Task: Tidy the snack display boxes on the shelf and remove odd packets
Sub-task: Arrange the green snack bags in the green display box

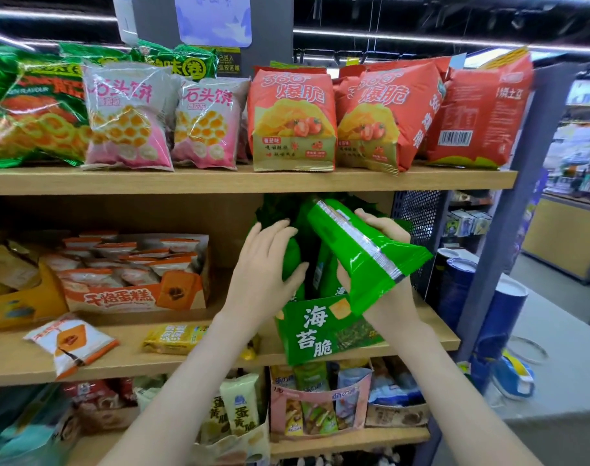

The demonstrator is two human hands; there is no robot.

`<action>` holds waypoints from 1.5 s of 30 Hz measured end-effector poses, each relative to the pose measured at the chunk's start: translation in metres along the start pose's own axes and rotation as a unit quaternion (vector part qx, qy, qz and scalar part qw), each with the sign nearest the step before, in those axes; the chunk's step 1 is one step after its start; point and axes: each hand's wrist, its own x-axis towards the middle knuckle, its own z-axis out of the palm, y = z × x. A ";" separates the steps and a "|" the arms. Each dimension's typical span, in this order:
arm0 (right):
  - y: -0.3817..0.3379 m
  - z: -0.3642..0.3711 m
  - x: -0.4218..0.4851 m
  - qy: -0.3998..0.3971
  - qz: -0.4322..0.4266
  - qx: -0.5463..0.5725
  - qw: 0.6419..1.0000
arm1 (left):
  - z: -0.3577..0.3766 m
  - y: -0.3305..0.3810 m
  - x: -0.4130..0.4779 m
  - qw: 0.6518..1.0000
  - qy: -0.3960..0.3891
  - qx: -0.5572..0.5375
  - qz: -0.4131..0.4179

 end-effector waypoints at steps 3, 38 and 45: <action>-0.018 -0.009 0.002 -0.082 0.084 0.045 0.992 | -0.004 0.003 0.001 1.000 -0.007 -0.026 -0.002; -0.029 0.010 0.052 -0.206 0.109 -0.066 0.970 | -0.022 0.001 0.003 0.999 0.004 -0.039 0.026; -0.020 0.000 0.057 -0.140 0.100 -0.052 0.984 | -0.019 -0.011 0.000 0.996 0.038 -0.043 0.064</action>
